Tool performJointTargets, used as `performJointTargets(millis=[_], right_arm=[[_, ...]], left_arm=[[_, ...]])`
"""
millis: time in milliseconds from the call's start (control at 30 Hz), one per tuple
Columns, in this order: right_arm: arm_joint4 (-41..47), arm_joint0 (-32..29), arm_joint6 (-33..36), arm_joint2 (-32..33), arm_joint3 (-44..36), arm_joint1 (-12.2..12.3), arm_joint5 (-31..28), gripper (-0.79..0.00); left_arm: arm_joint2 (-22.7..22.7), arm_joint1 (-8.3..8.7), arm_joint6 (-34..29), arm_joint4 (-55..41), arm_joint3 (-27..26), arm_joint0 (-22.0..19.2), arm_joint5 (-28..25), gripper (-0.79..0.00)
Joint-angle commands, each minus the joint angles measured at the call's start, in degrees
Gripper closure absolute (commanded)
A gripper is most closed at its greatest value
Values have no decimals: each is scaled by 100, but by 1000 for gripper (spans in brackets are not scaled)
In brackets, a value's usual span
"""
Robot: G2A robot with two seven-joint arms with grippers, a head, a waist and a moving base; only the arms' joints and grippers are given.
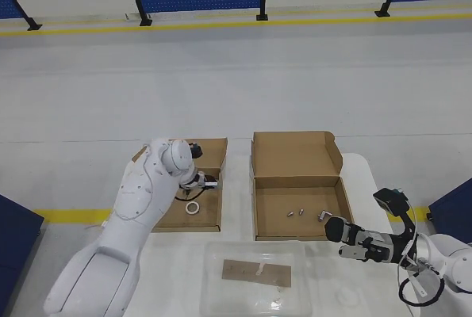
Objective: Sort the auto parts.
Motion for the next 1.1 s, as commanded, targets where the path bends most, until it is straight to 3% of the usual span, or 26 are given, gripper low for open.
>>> performJointTargets(millis=[0,200,333,633,1067], right_arm=[[4,0,0,0,0,0,0,-785],[4,0,0,0,0,0,0,-785],[4,0,0,0,0,0,0,-785],[4,0,0,0,0,0,0,-785],[4,0,0,0,0,0,0,-785]], left_arm=[[-367,181,-304,-83,-838,398,-140,-785],[-1360,553,-1043,-405,-3088,1656,-139,-785],[-1740,681,-1163,-1001,-3913,2207,-357,-785],[-1978,1006,-1163,-2774,-4860,2832,-833,-785],[-1718,1590,-1163,-4738,-5118,2975,-1678,-785]])
